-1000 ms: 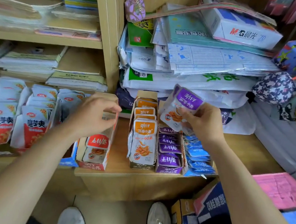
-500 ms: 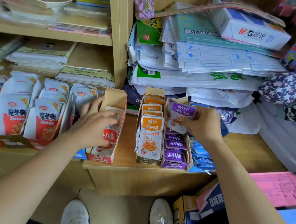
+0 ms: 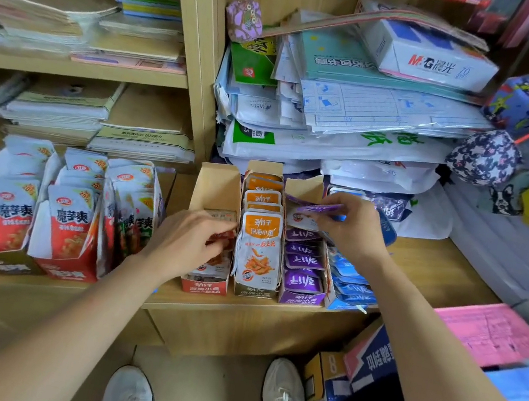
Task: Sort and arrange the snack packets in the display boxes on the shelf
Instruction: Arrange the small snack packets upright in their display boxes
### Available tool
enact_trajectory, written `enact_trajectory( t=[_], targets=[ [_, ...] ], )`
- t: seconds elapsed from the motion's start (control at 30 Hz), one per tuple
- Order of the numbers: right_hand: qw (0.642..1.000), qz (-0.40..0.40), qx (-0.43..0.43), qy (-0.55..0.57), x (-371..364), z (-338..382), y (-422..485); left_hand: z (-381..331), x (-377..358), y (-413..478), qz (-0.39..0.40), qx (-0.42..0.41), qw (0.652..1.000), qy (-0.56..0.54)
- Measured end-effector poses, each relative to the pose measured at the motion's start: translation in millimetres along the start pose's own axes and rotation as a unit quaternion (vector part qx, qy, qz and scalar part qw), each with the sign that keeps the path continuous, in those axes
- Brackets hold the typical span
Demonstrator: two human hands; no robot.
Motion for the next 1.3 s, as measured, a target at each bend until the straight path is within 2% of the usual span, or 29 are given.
enact_trajectory(
  t=[0.1,0.17,0.3,0.4,0.5,0.6,0.67,0.77,0.83,0.93,1.03,1.17,1.3],
  targets=[
    [0.995,0.069,0.027,-0.068,0,7,-4,1,2,-4,0.056,0.008,0.998,-0.024],
    [0.990,0.092,0.056,-0.089,0,13,-9,2,2,-5,0.076,-0.002,0.997,0.000],
    [0.977,0.065,0.130,-0.158,-9,18,-13,4,-1,-2,0.061,-0.014,0.997,0.041],
    [0.984,0.009,0.090,-0.154,-9,15,-6,4,-2,0,0.056,-0.031,0.997,0.037],
    [0.995,-0.071,0.044,-0.059,1,10,-2,4,8,0,-0.013,-0.060,0.998,-0.004],
    [0.994,-0.098,0.031,-0.022,5,6,-2,7,21,3,-0.108,-0.066,0.992,-0.020],
    [0.995,-0.085,0.037,-0.048,3,6,-2,9,30,5,-0.154,-0.061,0.986,-0.005],
    [0.987,0.007,0.052,-0.155,-6,8,-4,14,38,10,-0.207,-0.026,0.978,-0.009],
    [0.980,0.039,0.048,-0.187,-9,9,-6,19,39,15,-0.222,0.009,0.974,-0.047],
    [0.982,0.059,0.039,-0.176,-8,19,-15,22,41,21,-0.215,0.027,0.972,-0.089],
    [0.978,0.017,0.119,-0.169,-8,33,-27,23,43,24,-0.217,0.014,0.971,-0.096],
    [0.980,-0.006,0.155,-0.126,-26,46,-29,29,39,27,-0.222,0.033,0.966,-0.127],
    [0.983,0.054,0.160,-0.066,-55,56,-17,35,38,34,-0.218,0.026,0.963,-0.159]
  ],
)
Point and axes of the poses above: each hand's wrist, its own y-axis towards the middle knuckle, its own x-axis out of the back of the hand, z = x × y, the point moved 2 cm from there along y, towards the middle knuckle, and after that the axes turned 1 degree about y, right-handed, at the moved point
